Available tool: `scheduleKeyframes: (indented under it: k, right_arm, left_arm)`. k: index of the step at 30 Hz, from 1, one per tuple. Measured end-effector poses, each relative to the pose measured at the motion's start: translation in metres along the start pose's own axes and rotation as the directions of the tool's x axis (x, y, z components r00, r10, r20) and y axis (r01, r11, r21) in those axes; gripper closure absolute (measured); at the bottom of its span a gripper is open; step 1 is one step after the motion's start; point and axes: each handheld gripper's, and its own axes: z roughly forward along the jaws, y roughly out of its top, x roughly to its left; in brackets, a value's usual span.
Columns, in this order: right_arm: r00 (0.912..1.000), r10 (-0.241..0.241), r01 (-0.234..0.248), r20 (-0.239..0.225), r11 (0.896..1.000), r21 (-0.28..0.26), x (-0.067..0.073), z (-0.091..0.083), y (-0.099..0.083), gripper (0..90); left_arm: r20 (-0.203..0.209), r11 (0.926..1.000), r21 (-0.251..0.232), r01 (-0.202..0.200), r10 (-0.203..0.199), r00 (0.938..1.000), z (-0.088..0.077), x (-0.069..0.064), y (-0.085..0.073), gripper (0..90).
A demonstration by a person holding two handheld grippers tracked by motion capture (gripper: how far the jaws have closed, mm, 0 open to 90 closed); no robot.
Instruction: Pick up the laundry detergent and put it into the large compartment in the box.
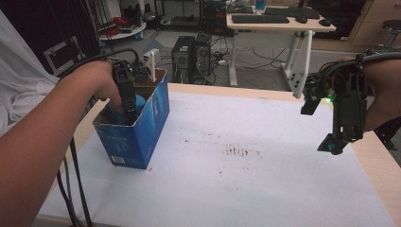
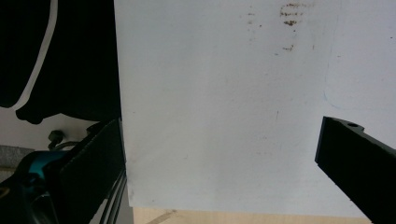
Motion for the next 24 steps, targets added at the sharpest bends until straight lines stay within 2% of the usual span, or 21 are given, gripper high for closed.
scheduleKeyframes:
  k: [4,6,14,17,21,24]
  right_arm:
    - [1.0,0.001,-0.001,-0.004,1.0,0.001,-0.001,0.003,0.001,0.8]
    - [1.0,-0.001,0.001,-0.005,1.0,0.002,-0.002,0.004,0.002,0.7]
    - [1.0,-0.006,0.006,-0.005,1.0,0.005,-0.003,0.006,0.004,0.8]
    - [1.0,-0.006,0.006,0.001,1.0,-0.008,-0.002,0.004,0.004,0.8]
    - [1.0,0.006,-0.006,0.001,1.0,-0.004,-0.003,0.003,0.002,0.8]
    - [1.0,0.008,-0.008,0.0,1.0,-0.006,-0.003,0.003,0.001,0.7]
  left_arm:
    - [0.003,0.9997,0.015,-0.021,0.021,0.9998,0.008,0.001,-0.001,38.1]
    - [0.003,0.9999,-0.008,-0.008,0.008,1.0,0.009,0.002,-0.003,38.1]
    - [0.012,0.9998,-0.012,-0.015,0.015,0.9998,0.009,0.005,-0.005,37.8]
    - [0.003,0.9994,-0.033,-0.008,0.008,1.0,0.005,0.005,-0.005,37.3]
    - [-0.01,0.9994,-0.033,-0.004,0.004,0.9999,-0.002,0.005,-0.005,32.9]
    - [-0.003,0.999,-0.045,0.002,-0.002,1.0,-0.007,0.006,-0.006,31.3]
